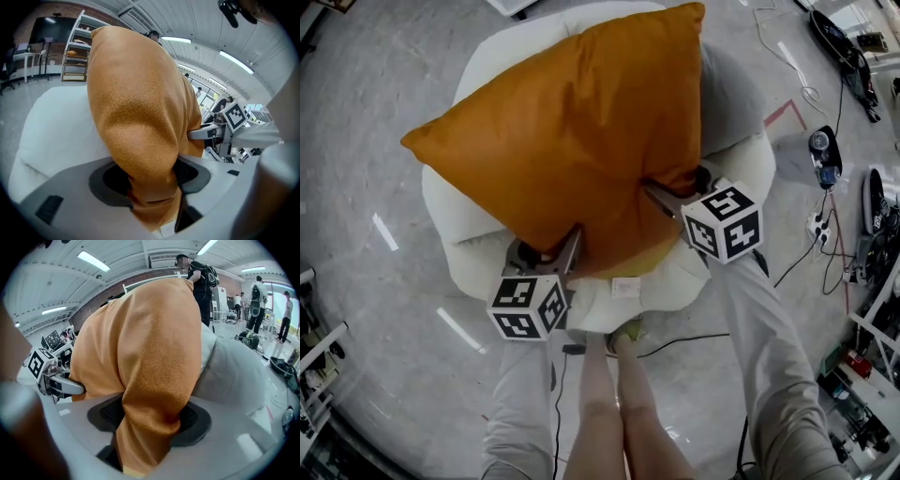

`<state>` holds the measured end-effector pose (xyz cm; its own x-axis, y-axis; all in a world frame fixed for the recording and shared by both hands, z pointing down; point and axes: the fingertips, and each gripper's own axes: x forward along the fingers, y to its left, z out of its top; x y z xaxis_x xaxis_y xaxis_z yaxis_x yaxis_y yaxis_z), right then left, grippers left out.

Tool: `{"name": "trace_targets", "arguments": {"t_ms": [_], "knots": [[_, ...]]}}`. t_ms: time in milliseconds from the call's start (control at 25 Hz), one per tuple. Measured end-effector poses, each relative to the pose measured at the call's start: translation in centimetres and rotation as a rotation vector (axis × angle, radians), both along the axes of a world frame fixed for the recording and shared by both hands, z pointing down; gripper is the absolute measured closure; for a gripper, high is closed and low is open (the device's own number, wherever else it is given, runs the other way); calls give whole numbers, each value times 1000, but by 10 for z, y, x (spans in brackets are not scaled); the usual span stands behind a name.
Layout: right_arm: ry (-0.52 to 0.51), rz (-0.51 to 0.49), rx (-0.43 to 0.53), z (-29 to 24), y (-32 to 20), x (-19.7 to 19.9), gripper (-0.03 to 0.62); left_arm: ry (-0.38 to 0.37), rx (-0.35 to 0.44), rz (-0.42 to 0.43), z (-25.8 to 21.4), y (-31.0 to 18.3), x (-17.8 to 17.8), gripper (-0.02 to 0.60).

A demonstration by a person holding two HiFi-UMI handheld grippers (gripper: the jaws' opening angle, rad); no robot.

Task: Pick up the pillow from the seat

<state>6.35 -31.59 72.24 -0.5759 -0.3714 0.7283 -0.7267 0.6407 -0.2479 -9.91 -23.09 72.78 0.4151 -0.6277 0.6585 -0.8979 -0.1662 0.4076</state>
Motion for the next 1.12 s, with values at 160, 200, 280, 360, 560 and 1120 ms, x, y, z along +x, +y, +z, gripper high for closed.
{"name": "trace_targets", "arguments": {"t_ms": [160,200,280,360,560,1120], "knots": [[-10,18,35,-38,8,3,325,3,31,2,-36,6,1,313],[-15,27,42,-47,12,4,324,-1,42,7,-46,8,1,313],[-26,43,55,-68,22,6,326,-11,63,21,-67,14,1,313],[-32,55,70,-90,34,6,326,-17,80,35,-89,24,0,313],[-28,72,96,-147,65,10,326,-13,100,58,-143,52,3,311],[-27,83,190,-308,157,11,324,4,150,51,-299,143,3,311]]}}
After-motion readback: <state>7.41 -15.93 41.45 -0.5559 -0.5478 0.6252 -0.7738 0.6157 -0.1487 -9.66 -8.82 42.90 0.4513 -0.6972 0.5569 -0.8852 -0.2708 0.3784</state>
